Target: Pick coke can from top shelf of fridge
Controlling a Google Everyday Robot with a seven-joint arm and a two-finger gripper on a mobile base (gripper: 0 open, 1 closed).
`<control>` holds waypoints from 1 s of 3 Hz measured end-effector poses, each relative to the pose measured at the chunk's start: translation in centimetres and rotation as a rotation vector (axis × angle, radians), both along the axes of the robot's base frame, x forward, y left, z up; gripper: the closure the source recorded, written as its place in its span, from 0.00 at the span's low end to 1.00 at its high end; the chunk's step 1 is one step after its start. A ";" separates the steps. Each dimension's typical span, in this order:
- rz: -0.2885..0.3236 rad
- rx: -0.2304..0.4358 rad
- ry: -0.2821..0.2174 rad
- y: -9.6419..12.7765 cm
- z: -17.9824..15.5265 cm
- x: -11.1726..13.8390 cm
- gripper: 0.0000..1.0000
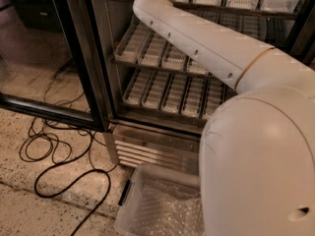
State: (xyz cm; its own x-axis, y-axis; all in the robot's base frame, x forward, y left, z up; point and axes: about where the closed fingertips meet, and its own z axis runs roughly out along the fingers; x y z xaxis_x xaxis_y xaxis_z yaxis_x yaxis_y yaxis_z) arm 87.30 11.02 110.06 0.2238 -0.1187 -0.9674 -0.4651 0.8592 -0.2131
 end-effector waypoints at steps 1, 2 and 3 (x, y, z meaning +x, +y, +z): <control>0.042 0.017 0.013 1.4 -0.5 -0.2 0.09; 0.042 0.017 0.013 1.1 -0.5 -0.1 0.09; 0.042 0.017 0.013 1.1 -0.5 -0.1 0.28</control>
Offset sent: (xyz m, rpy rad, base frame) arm 0.0221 0.0372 0.0034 0.0403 0.0772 0.1458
